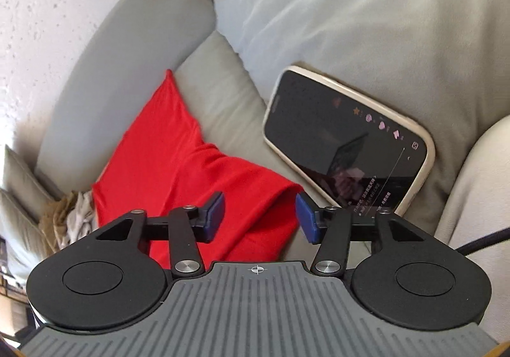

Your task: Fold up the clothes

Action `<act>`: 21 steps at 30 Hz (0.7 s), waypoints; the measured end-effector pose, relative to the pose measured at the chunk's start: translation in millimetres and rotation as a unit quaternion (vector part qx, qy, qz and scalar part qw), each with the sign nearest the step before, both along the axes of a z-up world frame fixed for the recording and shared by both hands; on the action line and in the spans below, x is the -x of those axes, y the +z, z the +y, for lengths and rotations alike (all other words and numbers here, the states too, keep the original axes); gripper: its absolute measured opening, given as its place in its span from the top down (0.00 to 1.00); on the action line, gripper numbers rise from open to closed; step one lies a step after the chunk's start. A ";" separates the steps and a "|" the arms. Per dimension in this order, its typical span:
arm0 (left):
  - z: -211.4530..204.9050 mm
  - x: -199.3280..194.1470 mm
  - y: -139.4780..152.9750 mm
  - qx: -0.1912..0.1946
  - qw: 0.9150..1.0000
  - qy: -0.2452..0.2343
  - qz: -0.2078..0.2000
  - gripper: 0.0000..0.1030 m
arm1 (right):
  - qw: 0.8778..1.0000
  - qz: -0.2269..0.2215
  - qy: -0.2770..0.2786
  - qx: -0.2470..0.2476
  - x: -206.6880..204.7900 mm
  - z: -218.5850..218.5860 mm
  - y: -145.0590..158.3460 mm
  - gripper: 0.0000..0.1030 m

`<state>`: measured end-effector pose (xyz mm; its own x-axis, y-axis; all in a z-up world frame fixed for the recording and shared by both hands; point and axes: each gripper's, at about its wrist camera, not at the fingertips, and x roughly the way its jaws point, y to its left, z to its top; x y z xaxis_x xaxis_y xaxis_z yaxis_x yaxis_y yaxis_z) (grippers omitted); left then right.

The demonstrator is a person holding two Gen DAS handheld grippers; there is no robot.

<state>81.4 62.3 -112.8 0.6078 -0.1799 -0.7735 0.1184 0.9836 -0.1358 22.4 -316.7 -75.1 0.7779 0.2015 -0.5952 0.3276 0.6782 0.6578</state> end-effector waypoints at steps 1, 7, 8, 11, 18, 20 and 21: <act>-0.5 -0.1 0.0 -0.001 1.000 0.000 0.000 0.75 | 1.000 0.001 0.011 0.010 0.6 0.8 7.6 0.45; -1.2 -1.3 0.5 -0.003 1.000 -0.001 0.003 0.75 | 0.996 0.025 0.081 0.036 -35.2 3.3 20.9 0.27; -1.0 -1.7 0.7 -0.002 1.000 -0.001 0.005 0.75 | 0.995 0.033 0.094 0.032 -50.8 3.2 15.2 0.29; -0.2 -3.1 0.9 0.002 1.000 -0.002 0.009 0.75 | 0.991 0.064 0.120 0.020 -92.4 3.2 -5.3 0.34; 3.0 -5.0 0.3 0.013 1.000 -0.002 0.014 0.75 | 0.982 0.113 0.153 0.019 -146.4 9.2 -42.6 0.36; 3.9 -5.2 0.0 0.016 1.000 -0.001 0.014 0.75 | 0.981 0.107 0.162 0.027 -151.7 13.1 -44.1 0.68; 4.3 -5.1 0.0 0.017 1.000 -0.001 0.015 0.75 | 0.981 0.087 0.167 0.038 -150.1 14.8 -40.0 0.77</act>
<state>86.6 66.6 -112.8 0.5846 -0.2078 -0.7843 0.1150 0.9781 -0.1735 172.5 -301.9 -115.1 0.5615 0.3779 -0.7362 0.1810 0.8120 0.5548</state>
